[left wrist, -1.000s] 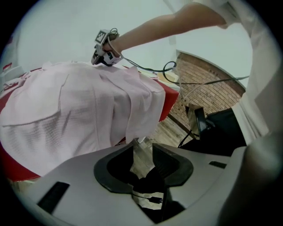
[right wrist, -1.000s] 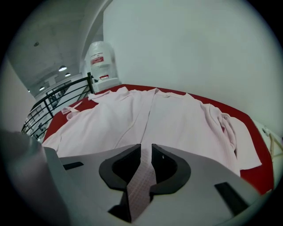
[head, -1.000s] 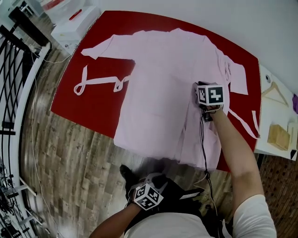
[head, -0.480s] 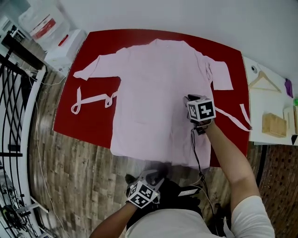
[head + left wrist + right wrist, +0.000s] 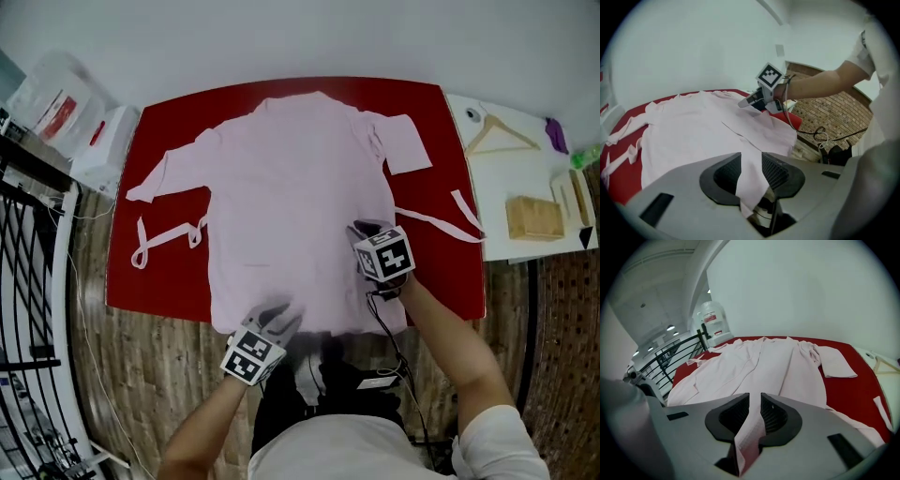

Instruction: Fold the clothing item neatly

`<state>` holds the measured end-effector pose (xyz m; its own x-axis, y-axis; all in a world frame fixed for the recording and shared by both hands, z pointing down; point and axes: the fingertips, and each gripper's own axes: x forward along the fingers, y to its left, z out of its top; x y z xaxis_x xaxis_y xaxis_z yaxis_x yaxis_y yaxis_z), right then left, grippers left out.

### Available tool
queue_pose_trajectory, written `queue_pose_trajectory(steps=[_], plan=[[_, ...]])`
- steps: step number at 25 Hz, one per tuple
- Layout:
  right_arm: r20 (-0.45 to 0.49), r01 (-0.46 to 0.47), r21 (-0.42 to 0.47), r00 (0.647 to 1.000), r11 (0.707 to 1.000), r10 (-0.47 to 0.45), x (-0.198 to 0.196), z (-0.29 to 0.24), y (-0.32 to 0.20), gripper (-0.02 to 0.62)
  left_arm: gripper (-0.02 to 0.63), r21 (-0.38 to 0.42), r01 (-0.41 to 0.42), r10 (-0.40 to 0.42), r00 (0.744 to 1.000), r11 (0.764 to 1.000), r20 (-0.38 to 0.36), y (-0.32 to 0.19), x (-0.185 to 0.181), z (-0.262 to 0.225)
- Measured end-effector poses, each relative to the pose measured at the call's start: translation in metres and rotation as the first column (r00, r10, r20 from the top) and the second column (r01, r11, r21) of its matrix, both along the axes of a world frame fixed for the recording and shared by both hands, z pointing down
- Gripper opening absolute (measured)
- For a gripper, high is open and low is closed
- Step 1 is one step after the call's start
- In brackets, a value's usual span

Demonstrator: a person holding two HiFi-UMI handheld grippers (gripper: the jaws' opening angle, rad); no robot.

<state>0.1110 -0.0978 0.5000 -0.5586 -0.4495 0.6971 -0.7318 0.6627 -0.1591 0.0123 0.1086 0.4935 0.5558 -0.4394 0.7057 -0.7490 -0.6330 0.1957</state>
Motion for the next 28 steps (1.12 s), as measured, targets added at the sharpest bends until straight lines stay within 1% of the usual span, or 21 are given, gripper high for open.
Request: queue_pose_trajectory(steps=[2,5,11,16,20,24,28], plan=[[-0.001,-0.015,-0.004,1.0,1.0,0.015,0.005,0.001,0.005,0.055,0.115,0.015,-0.034,0.034,0.999,0.999,0.019,-0.019,-0.005,-0.003],[-0.008,-0.038,-0.009,0.999,0.999,0.038,0.009,0.004,0.01,0.055,0.115,0.025,-0.083,0.082,0.996,0.996,0.024,-0.039,-0.006,-0.004],[-0.032,-0.109,-0.006,0.994,0.994,0.109,0.011,0.006,0.014,0.055,0.115,0.022,-0.188,0.188,0.982,0.982,-0.015,-0.06,-0.005,-0.002],[-0.064,-0.163,0.026,0.984,0.986,0.164,0.008,0.001,0.028,0.055,0.115,0.026,-0.271,0.271,0.962,0.962,-0.031,-0.09,-0.023,-0.006],[-0.09,-0.209,0.043,0.973,0.977,0.212,0.004,0.002,0.049,0.055,0.115,0.032,-0.316,0.317,0.947,0.948,-0.041,-0.128,-0.039,-0.01],[-0.096,-0.267,0.041,0.958,0.963,0.27,-0.001,0.002,0.071,0.055,0.115,0.031,-0.359,0.36,0.932,0.933,-0.042,-0.162,-0.046,-0.011],[-0.111,-0.314,0.067,0.941,0.947,0.32,-0.002,0.0,0.093,0.055,0.115,-0.002,-0.381,0.38,0.923,0.925,-0.066,-0.195,-0.045,-0.011]])
